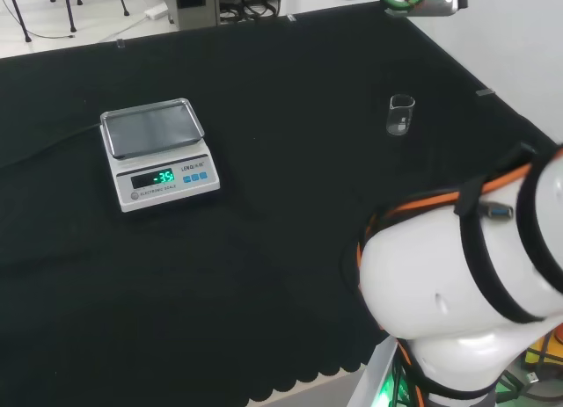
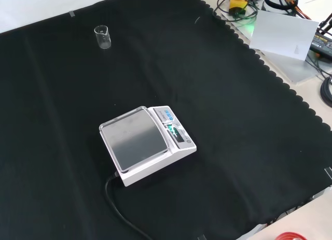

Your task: Pick up the beaker.

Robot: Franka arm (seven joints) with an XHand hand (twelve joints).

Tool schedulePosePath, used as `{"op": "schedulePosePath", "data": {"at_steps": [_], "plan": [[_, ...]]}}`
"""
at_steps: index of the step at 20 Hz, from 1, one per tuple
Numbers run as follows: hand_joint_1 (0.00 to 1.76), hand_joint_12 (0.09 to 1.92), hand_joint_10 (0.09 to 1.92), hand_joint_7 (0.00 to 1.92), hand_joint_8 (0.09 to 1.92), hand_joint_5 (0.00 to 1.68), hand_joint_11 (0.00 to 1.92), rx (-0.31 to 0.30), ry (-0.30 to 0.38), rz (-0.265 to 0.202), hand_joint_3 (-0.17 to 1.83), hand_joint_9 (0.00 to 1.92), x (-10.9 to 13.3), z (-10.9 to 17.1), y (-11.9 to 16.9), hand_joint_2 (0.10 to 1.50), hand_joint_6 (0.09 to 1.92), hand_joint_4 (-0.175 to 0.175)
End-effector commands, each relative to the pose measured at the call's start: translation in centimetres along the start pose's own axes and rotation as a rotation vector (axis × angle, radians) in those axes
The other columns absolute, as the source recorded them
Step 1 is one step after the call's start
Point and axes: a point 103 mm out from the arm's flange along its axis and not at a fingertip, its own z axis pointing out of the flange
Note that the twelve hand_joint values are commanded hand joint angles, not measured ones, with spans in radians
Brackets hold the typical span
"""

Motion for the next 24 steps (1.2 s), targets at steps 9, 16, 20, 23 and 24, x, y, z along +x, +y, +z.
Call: {"op": "schedulePosePath", "data": {"at_steps": [9,16,20,23,24], "plan": [[0.66,1.47,0.84,0.15,0.68,0.37,0.01,-0.024,-0.034,0.056,-0.12,0.28,-7.6,3.8,11.2,1.08,0.09,0.000],[0.69,1.44,0.83,0.24,0.70,0.42,0.12,-0.136,-0.106,0.043,-0.17,0.38,-9.1,6.4,12.4,1.11,0.09,-0.019],[0.70,1.43,0.82,0.24,0.70,0.42,0.13,-0.146,-0.120,0.048,-0.17,0.38,-10.0,8.5,14.3,1.11,0.09,-0.021],[0.70,1.44,0.81,0.20,0.68,0.40,0.09,-0.161,-0.130,0.047,-0.17,0.34,-10.5,9.6,15.4,1.10,0.09,-0.018],[0.70,1.44,0.81,0.19,0.68,0.40,0.08,-0.149,-0.123,0.044,-0.17,0.33,-10.7,10.0,15.8,1.10,0.09,-0.018]]}}
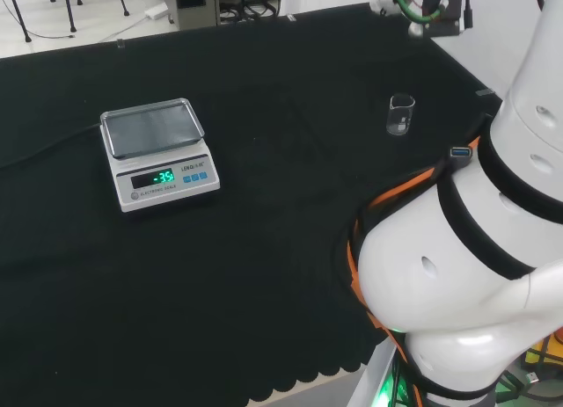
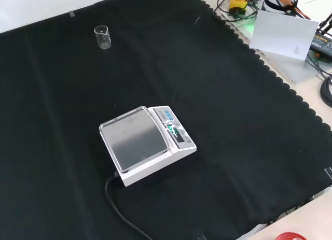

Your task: Pick up the beaker.

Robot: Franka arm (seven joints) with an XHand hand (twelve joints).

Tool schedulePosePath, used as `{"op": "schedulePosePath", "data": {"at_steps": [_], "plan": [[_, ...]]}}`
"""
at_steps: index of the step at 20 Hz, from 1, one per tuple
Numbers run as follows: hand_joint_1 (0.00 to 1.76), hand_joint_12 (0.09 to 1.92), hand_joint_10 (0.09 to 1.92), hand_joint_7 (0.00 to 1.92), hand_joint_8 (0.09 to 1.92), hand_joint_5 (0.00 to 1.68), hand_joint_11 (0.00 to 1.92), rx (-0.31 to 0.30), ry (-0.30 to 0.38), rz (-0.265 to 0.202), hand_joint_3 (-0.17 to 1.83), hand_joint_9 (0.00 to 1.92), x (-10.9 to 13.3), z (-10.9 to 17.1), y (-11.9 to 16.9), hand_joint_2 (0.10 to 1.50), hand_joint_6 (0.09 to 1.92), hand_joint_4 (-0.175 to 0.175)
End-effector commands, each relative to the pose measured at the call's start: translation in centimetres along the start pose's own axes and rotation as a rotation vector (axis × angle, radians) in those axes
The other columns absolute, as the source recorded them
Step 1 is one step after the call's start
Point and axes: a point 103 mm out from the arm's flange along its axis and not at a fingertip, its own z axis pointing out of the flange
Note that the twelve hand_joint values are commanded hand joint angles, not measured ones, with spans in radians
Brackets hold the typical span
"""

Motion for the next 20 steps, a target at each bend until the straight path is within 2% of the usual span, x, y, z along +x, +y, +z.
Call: {"op": "schedulePosePath", "data": {"at_steps": [1,4,12,20], "plan": [[0.70,1.45,0.81,0.19,0.68,0.40,0.08,-0.012,-0.026,-0.001,-0.17,0.33,-1.9,3.9,2.6,1.10,0.09,-0.017],[0.71,1.45,0.82,0.21,0.69,0.41,0.08,-0.008,-0.022,-0.005,-0.17,0.35,-2.2,5.4,3.7,1.10,0.09,-0.019],[0.71,1.44,0.83,0.23,0.70,0.43,0.11,0.054,-0.024,-0.025,-0.17,0.37,-2.3,9.6,6.1,1.10,0.09,-0.026],[0.71,1.44,0.82,0.22,0.70,0.42,0.11,0.085,0.018,-0.006,-0.17,0.37,-3.0,13.2,6.2,1.10,0.09,-0.025]]}}
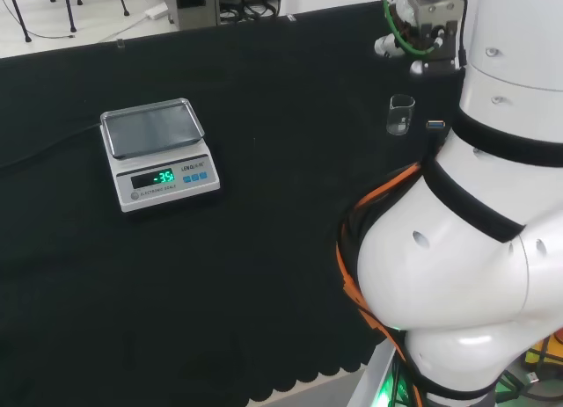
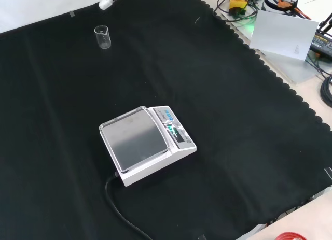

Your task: Pick up the beaker.

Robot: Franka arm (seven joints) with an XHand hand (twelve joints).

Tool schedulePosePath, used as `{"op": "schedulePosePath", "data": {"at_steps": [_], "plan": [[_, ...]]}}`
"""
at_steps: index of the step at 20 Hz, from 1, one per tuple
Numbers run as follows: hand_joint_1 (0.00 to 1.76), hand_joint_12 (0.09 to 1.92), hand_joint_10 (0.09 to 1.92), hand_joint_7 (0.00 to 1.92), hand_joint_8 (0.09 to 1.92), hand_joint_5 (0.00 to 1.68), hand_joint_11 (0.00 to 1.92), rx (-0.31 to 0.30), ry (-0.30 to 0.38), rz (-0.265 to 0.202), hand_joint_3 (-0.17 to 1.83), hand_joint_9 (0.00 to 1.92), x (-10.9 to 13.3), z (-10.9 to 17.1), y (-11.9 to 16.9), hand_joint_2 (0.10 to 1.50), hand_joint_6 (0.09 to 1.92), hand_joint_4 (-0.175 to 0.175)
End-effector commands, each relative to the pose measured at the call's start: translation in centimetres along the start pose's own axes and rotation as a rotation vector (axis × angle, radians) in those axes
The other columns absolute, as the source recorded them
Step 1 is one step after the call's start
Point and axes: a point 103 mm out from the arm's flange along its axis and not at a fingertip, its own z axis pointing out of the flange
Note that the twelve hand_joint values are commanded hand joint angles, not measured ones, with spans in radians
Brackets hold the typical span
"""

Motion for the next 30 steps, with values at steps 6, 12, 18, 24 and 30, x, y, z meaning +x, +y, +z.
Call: {"op": "schedulePosePath", "data": {"at_steps": [6,12,18,24,30], "plan": [[0.72,1.45,0.81,0.14,0.67,0.36,0.07,0.124,0.049,0.002,-0.17,0.29,-0.9,5.2,1.3,1.07,0.09,-0.019],[0.79,1.46,0.82,0.04,0.65,0.30,0.04,0.204,0.041,-0.008,-0.17,0.20,-1.2,8.3,0.0,0.99,0.09,-0.013],[0.62,1.45,0.84,0.00,0.49,0.23,0.00,0.290,0.065,-0.020,-0.17,0.05,-2.2,10.3,-1.3,0.96,0.09,0.001],[0.66,1.45,0.86,0.00,0.47,0.23,0.00,0.316,0.044,-0.021,-0.17,0.04,-2.3,12.4,-1.4,0.95,0.09,-0.001],[0.78,1.46,0.85,0.01,0.54,0.26,0.02,0.310,0.034,-0.021,-0.17,0.10,-2.3,13.3,-0.6,0.98,0.09,-0.009]]}}
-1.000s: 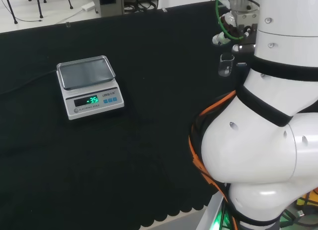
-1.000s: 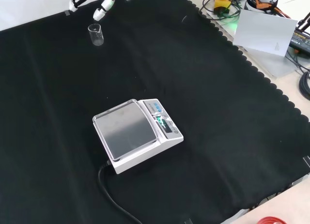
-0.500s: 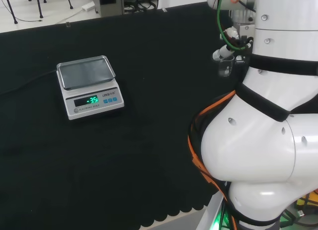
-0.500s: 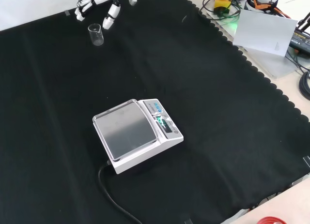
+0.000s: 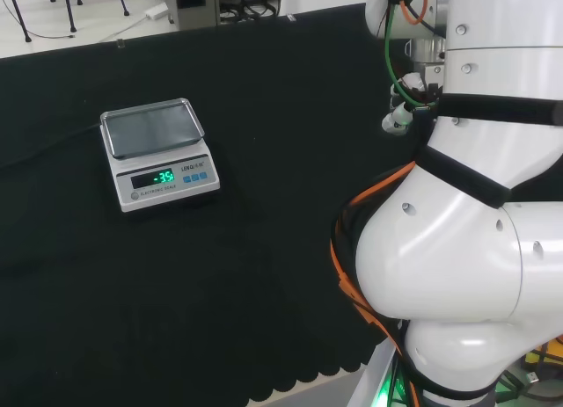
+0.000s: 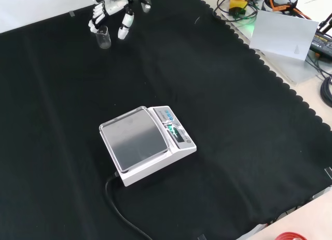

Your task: Pick up the beaker.

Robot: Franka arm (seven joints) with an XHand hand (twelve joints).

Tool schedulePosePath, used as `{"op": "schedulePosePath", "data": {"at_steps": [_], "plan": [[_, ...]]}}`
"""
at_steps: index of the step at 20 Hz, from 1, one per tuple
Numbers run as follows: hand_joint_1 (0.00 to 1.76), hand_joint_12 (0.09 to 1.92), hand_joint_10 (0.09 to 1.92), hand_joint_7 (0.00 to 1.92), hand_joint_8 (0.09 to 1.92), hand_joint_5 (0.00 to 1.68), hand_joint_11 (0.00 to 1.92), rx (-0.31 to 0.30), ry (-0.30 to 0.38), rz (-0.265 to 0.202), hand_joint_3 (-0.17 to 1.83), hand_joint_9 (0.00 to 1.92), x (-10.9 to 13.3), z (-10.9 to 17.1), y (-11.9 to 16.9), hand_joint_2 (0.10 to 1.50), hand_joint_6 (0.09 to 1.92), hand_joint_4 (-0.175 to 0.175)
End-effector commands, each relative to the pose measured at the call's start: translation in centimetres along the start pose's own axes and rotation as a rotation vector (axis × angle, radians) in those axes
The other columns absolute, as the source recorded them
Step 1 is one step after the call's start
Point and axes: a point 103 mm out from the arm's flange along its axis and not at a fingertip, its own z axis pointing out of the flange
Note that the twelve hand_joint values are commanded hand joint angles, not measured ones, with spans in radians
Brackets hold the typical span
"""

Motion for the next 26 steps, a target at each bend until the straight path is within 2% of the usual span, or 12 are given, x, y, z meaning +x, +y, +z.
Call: {"op": "schedulePosePath", "data": {"at_steps": [1,8,14,20,26], "plan": [[0.79,1.46,0.85,0.01,0.55,0.27,0.03,-0.012,-0.006,0.002,-0.17,0.12,0.0,0.1,1.0,0.99,0.09,-0.011],[0.86,1.44,0.84,0.04,0.61,0.30,0.11,-0.025,-0.017,-0.002,-0.17,0.22,0.1,-0.4,2.3,1.02,0.09,-0.020],[0.87,1.43,0.84,0.05,0.62,0.30,0.13,-0.059,-0.013,-0.015,-0.17,0.24,0.1,-1.5,0.8,1.02,0.09,-0.021],[0.87,1.43,0.84,0.07,0.63,0.31,0.14,-0.091,-0.018,-0.003,-0.17,0.26,-0.1,-2.8,-0.5,1.02,0.09,-0.023],[0.87,1.43,0.84,0.09,0.63,0.32,0.15,-0.062,-0.021,-0.006,-0.17,0.28,-0.3,-2.8,1.0,1.02,0.09,-0.024]]}}
